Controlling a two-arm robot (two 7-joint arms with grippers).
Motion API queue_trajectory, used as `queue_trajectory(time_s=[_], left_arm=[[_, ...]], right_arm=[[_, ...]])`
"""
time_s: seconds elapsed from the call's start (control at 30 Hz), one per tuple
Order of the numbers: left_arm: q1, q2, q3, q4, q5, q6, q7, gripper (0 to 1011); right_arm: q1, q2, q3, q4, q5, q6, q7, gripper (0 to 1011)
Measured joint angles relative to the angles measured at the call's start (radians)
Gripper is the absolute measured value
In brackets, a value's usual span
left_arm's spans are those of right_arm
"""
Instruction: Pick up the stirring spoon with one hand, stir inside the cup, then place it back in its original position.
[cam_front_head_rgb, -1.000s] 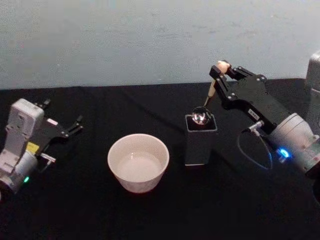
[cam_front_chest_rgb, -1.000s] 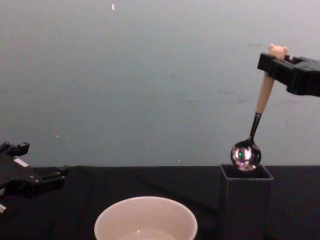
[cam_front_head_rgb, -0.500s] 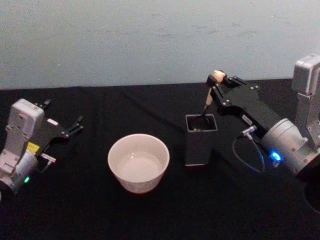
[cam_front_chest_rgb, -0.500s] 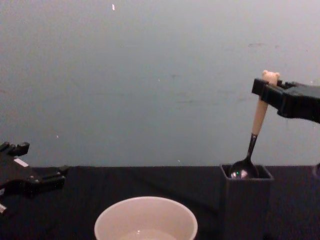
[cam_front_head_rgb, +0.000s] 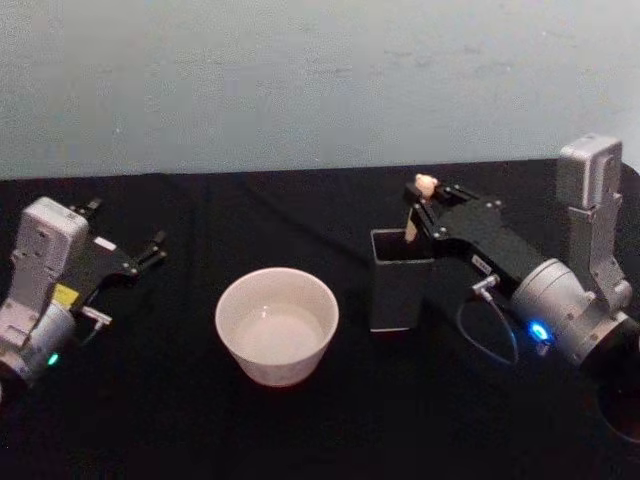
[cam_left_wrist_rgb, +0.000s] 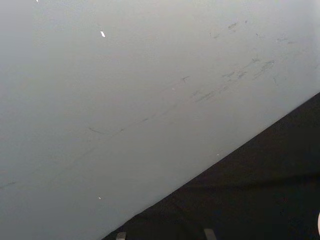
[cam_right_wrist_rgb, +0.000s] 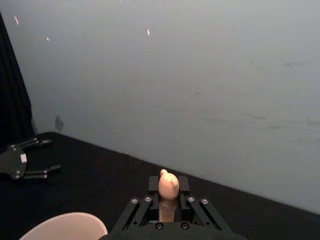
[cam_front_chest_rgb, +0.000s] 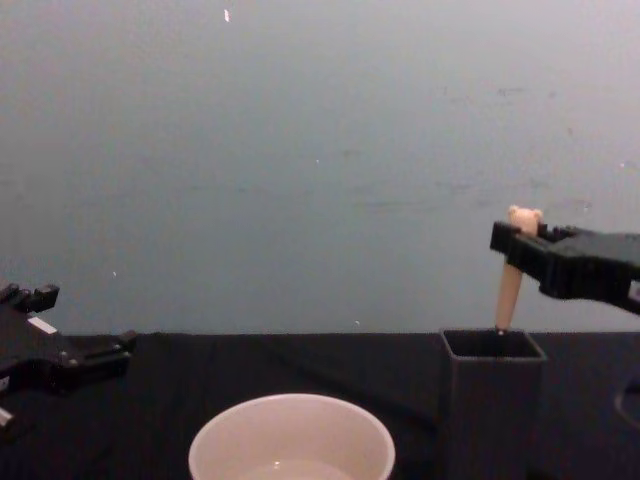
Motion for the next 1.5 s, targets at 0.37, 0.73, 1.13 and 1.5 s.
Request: queue_trajectory(time_s=[0.37,0.73,1.13,1.5], left_arm=[[0.000,0.000,0.000,0.000,0.000,0.000,0.000,1001],[0.000,0.000,0.000,0.000,0.000,0.000,0.000,1001],[0.000,0.000,0.000,0.000,0.000,0.000,0.000,1002],[0.000,0.000,0.000,0.000,0.000,0.000,0.000,1001]], right_arm=[[0.003,-0.012,-0.007,0.041,-0.007,0.018,-0.002,221],[0.005,-0.015,-0.004,0.057,-0.006,0.028,-0.001,221],[0.007,-0.018,-0.003,0.059,-0.005,0.034,-0.004,221],[0.007,-0.017,-0.003,0.058,-0.004,0.033,-0.004,221]])
